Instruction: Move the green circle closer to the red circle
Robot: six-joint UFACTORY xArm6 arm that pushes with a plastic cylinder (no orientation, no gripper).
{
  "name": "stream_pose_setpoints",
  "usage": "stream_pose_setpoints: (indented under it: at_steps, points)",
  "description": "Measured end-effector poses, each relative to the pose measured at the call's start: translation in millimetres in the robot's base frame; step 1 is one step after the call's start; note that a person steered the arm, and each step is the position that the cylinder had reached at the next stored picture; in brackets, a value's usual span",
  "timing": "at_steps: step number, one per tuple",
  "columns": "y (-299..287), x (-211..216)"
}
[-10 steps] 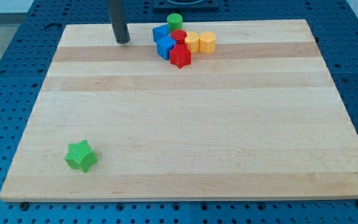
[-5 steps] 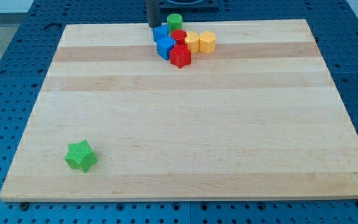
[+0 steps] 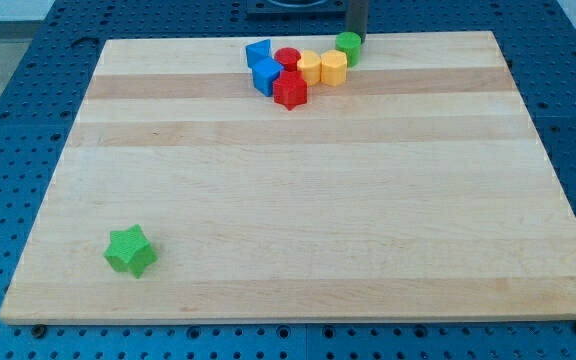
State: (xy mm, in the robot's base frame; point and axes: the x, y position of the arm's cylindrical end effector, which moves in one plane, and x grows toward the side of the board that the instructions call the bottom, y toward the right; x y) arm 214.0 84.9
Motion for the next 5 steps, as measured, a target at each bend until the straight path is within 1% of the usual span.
stream_pose_setpoints:
  at_steps: [1, 2, 3, 4, 5]
  points:
    - [-13, 16]
    - [-20, 12]
    - [25, 19]
    - [26, 86]
    - [23, 106]
